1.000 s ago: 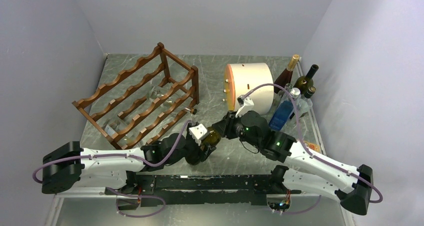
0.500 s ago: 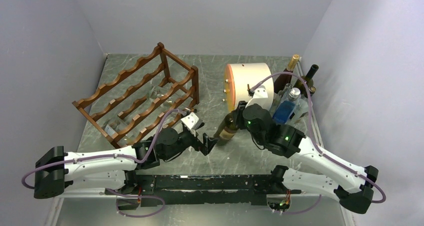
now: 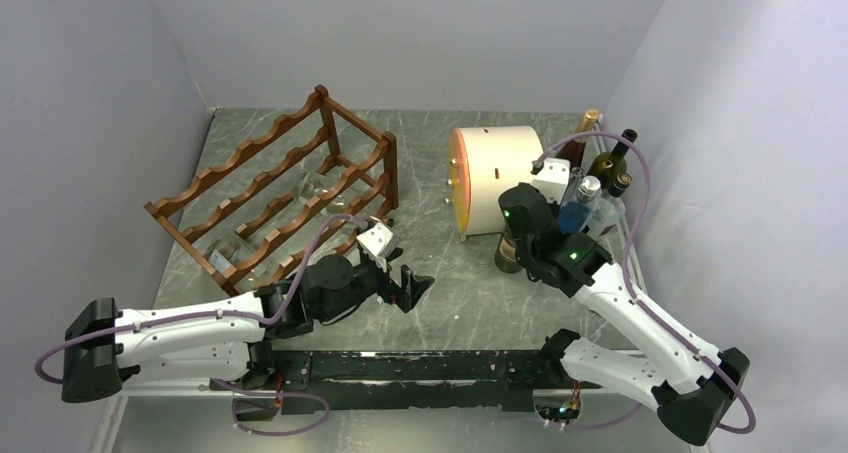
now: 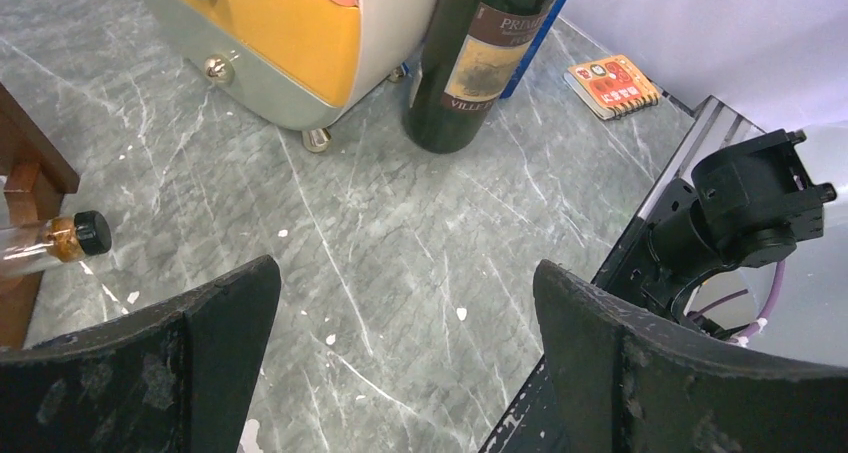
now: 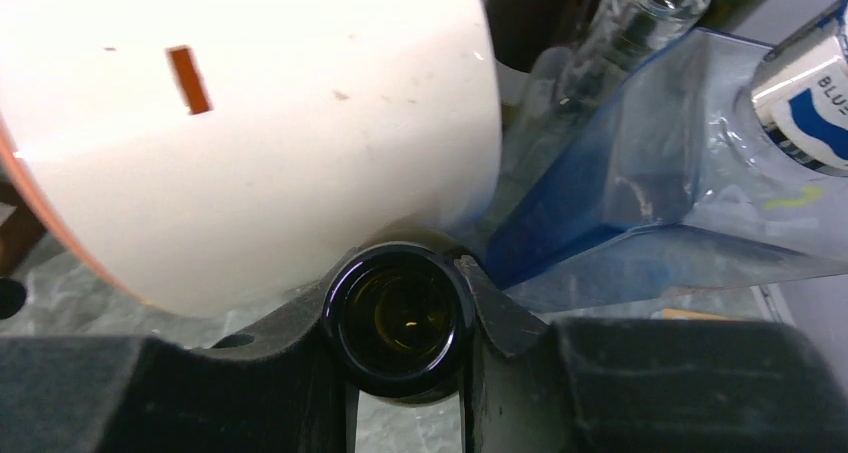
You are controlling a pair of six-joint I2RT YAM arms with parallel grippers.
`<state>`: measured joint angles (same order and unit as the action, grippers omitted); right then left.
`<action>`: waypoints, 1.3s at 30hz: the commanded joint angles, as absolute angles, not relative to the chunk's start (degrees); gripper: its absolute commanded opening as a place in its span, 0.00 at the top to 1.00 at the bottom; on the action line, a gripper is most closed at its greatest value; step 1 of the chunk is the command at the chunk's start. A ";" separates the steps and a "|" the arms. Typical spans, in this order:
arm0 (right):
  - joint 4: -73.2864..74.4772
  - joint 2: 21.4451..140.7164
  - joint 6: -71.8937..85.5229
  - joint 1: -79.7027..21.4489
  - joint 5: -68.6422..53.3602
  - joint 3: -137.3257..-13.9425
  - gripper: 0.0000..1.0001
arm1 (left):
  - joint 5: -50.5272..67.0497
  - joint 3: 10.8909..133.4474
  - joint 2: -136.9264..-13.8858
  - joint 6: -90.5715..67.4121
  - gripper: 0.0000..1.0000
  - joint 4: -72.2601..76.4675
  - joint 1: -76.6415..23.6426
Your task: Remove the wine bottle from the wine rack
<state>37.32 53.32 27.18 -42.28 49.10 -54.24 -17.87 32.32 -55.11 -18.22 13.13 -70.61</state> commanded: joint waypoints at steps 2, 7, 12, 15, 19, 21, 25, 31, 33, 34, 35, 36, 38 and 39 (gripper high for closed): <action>31.76 53.36 25.68 -38.87 51.68 -54.05 1.00 | -20.16 35.18 -52.45 -20.02 0.00 9.11 -70.57; 32.47 53.71 26.30 -38.15 49.36 -53.18 1.00 | -22.25 36.30 -50.56 -20.17 0.00 6.56 -70.53; 33.05 53.29 27.92 -38.03 46.13 -51.36 0.93 | -25.17 37.81 -50.54 -19.41 0.00 3.31 -70.57; 33.76 53.14 28.60 -37.97 45.11 -51.31 0.83 | -27.12 38.85 -51.18 -19.68 0.01 0.49 -70.58; 34.46 52.59 28.11 -37.98 44.65 -51.94 0.68 | -28.10 39.72 -51.46 -20.08 0.01 -0.83 -70.53; 34.38 52.24 27.54 -38.03 44.44 -52.31 0.63 | -28.55 39.63 -51.51 -20.28 0.01 -0.47 -70.50; 34.36 51.96 26.73 -37.97 43.60 -53.34 0.55 | -28.84 40.70 -52.46 -20.48 0.01 -1.36 -70.36; 34.95 50.93 26.17 -37.93 42.48 -54.85 0.42 | -25.53 43.35 -54.63 -22.64 0.01 -4.46 -67.52; 35.07 50.32 25.76 -37.93 42.42 -55.37 0.38 | -21.66 44.11 -54.48 -22.32 0.01 -5.25 -64.08; 35.13 50.17 25.36 -37.94 42.29 -55.71 0.35 | -18.66 44.55 -54.16 -22.05 0.01 -5.29 -61.73; 35.23 49.79 25.09 -37.97 41.95 -56.07 0.32 | -15.86 45.08 -53.80 -21.96 0.01 -5.41 -58.58; 35.19 49.50 24.53 -37.98 41.47 -56.47 0.29 | -12.44 45.71 -53.41 -22.02 0.01 -5.44 -55.47; 34.90 48.93 22.87 -37.93 39.47 -57.06 0.23 | -6.79 47.47 -52.95 -21.93 0.01 -5.60 -49.10; 34.51 48.55 21.85 -38.00 38.35 -57.12 0.20 | -4.81 48.69 -52.99 -21.67 0.01 -5.76 -46.86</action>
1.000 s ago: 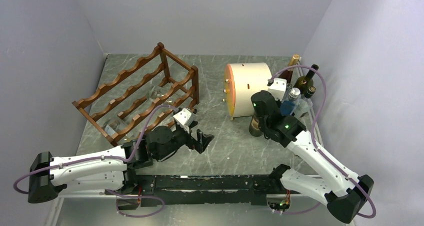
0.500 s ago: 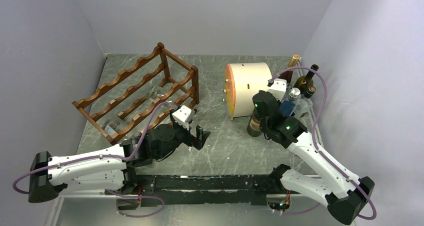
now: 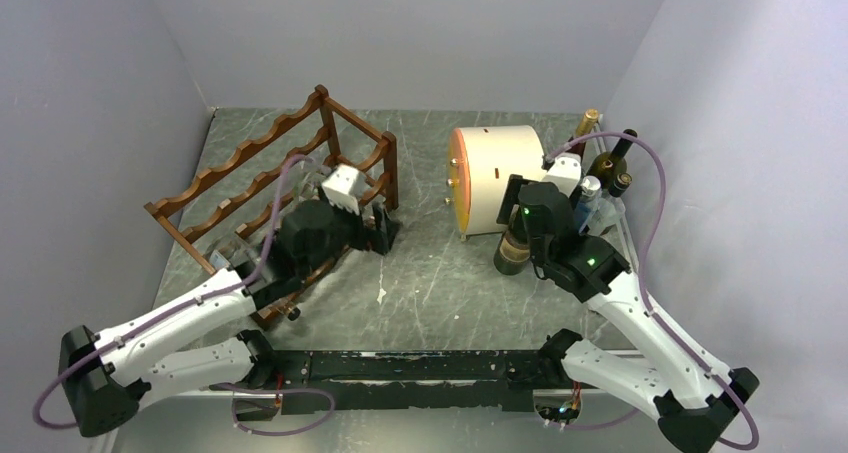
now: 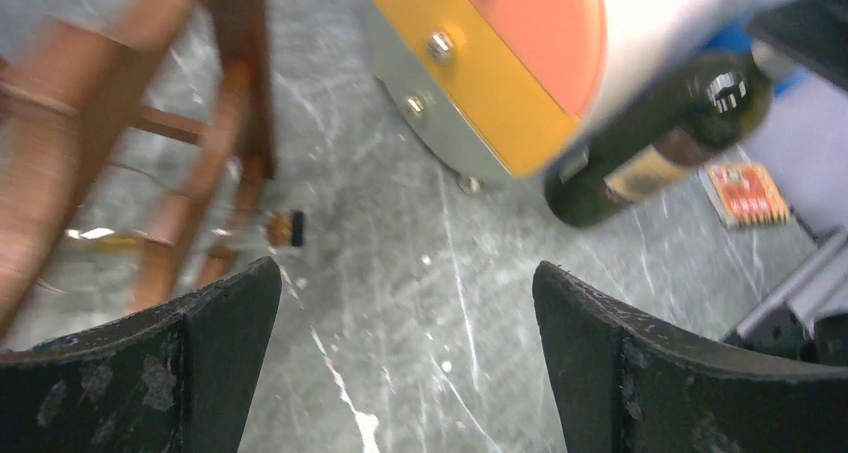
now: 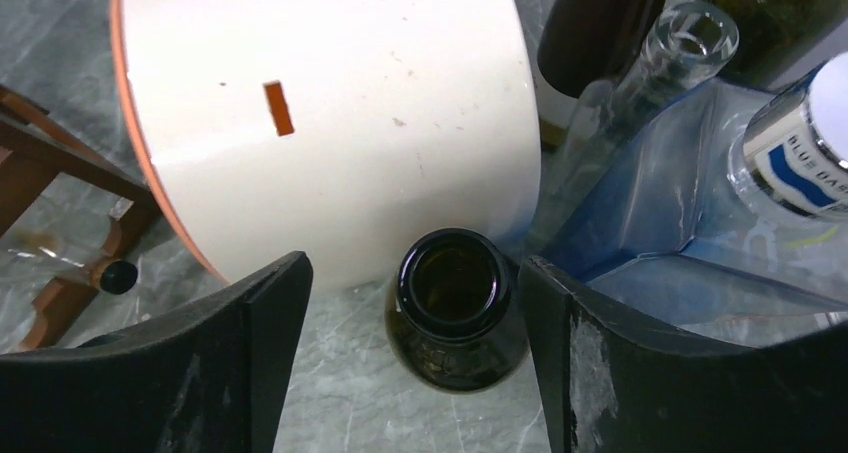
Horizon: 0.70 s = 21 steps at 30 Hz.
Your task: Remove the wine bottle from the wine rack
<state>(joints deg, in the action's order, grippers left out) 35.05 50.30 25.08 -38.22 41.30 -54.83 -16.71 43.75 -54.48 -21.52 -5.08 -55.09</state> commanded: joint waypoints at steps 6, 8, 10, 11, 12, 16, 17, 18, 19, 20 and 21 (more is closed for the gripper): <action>34.09 47.04 17.25 -37.96 33.64 -62.03 0.00 | -4.36 60.72 -56.58 -12.91 0.01 -10.77 -41.23; 34.70 47.43 15.71 -37.99 32.80 -64.42 0.00 | -6.51 64.15 -57.16 -11.08 0.01 -12.76 -39.01; 35.36 48.19 14.14 -37.95 32.55 -67.43 0.00 | -6.56 66.73 -56.28 -9.51 0.01 -13.62 -35.75; 35.56 48.57 13.30 -37.97 32.48 -69.15 0.00 | -7.05 68.05 -55.68 -8.89 0.01 -14.18 -34.04; 35.51 48.98 12.30 -38.03 32.32 -70.80 0.00 | -7.87 69.50 -55.04 -8.35 0.01 -14.93 -32.47; 35.19 50.95 7.32 -37.93 31.90 -78.99 0.00 | -12.99 74.96 -52.08 -5.78 0.01 -17.06 -27.91; 34.95 51.20 6.10 -37.96 31.71 -80.89 0.00 | -14.18 76.12 -51.30 -5.04 0.01 -17.15 -27.66; 34.46 51.35 5.09 -38.03 31.55 -82.71 0.00 | -15.14 77.18 -50.63 -4.23 0.01 -17.23 -27.63; 34.09 51.40 4.31 -37.98 31.50 -84.38 0.00 | -15.75 78.16 -50.02 -3.47 0.01 -17.44 -27.54; 33.80 51.48 3.82 -37.94 31.50 -85.85 0.00 | -16.22 79.18 -49.63 -2.91 0.01 -17.80 -27.59; 33.65 51.50 3.33 -38.01 31.28 -87.21 0.00 | -16.63 79.99 -49.31 -2.56 0.01 -18.22 -27.63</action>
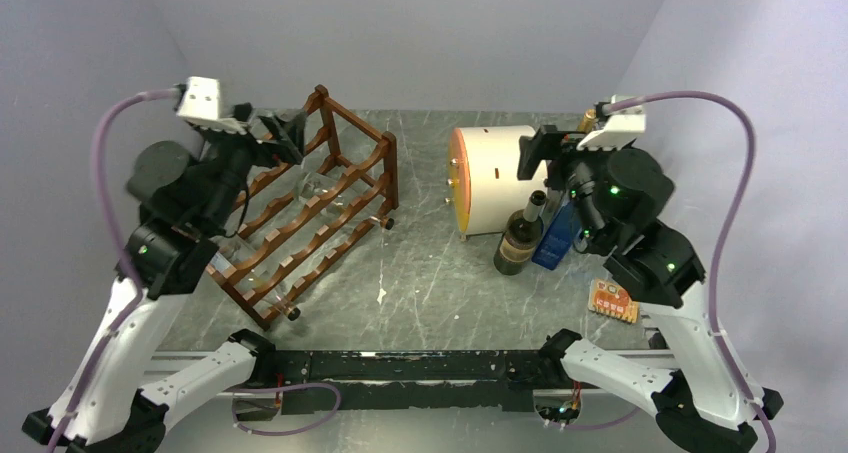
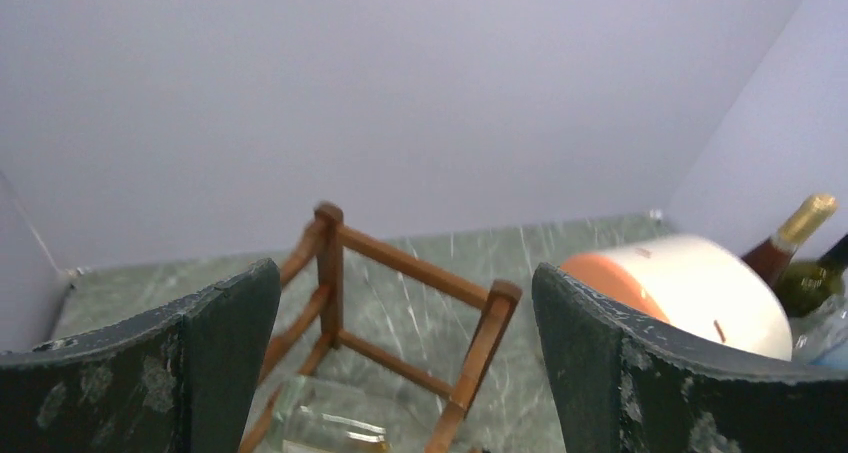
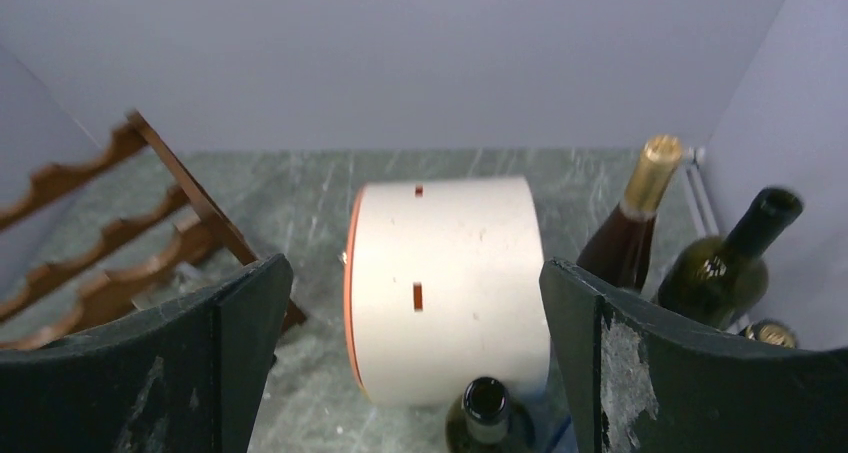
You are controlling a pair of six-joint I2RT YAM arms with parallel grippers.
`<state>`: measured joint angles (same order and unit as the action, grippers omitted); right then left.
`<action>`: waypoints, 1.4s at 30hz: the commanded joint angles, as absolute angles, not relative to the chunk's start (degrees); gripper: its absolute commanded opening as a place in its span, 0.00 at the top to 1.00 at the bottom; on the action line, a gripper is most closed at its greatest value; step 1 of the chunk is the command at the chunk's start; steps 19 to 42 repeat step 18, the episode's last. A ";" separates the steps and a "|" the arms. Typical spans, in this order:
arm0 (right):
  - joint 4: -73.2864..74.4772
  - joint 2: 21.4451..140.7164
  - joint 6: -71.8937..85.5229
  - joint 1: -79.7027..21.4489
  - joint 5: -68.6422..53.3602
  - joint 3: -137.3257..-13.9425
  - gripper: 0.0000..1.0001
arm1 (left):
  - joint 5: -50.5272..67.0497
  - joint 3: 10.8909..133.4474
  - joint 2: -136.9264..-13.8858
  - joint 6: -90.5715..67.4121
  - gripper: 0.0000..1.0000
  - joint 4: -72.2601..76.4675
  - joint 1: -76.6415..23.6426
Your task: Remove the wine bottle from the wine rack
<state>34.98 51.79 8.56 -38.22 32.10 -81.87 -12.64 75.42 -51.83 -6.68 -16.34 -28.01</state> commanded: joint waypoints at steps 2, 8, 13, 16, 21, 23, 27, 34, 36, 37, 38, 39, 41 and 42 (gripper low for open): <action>33.45 51.19 2.54 -37.94 30.93 -89.09 0.00 | -17.33 80.99 -48.96 -1.86 0.01 -18.94 -27.61; 32.33 49.84 2.39 -38.02 29.30 -90.36 0.00 | -18.93 80.00 -49.26 -1.19 0.01 -21.21 -27.59; 31.83 48.64 3.14 -37.99 28.29 -89.69 0.00 | -17.83 77.98 -48.20 -2.33 0.01 -20.58 -27.63; 31.53 47.91 2.67 -37.98 28.25 -89.06 0.00 | -18.32 78.28 -47.76 -2.67 0.01 -21.06 -27.55; 31.74 47.66 2.37 -37.97 27.23 -88.88 0.00 | -17.92 78.40 -47.57 -2.47 0.01 -21.33 -27.63; 31.74 47.66 2.37 -37.97 27.23 -88.88 0.00 | -17.92 78.40 -47.57 -2.47 0.01 -21.33 -27.63; 31.74 47.66 2.37 -37.97 27.23 -88.88 0.00 | -17.92 78.40 -47.57 -2.47 0.01 -21.33 -27.63; 31.74 47.66 2.37 -37.97 27.23 -88.88 0.00 | -17.92 78.40 -47.57 -2.47 0.01 -21.33 -27.63; 31.74 47.66 2.37 -37.97 27.23 -88.88 0.00 | -17.92 78.40 -47.57 -2.47 0.01 -21.33 -27.63; 31.74 47.66 2.37 -37.97 27.23 -88.88 0.00 | -17.92 78.40 -47.57 -2.47 0.01 -21.33 -27.63; 31.74 47.66 2.37 -37.97 27.23 -88.88 0.00 | -17.92 78.40 -47.57 -2.47 0.01 -21.33 -27.63; 31.74 47.66 2.37 -37.97 27.23 -88.88 0.00 | -17.92 78.40 -47.57 -2.47 0.01 -21.33 -27.63; 31.74 47.66 2.37 -37.97 27.23 -88.88 0.00 | -17.92 78.40 -47.57 -2.47 0.01 -21.33 -27.63; 31.74 47.66 2.37 -37.97 27.23 -88.88 0.00 | -17.92 78.40 -47.57 -2.47 0.01 -21.33 -27.63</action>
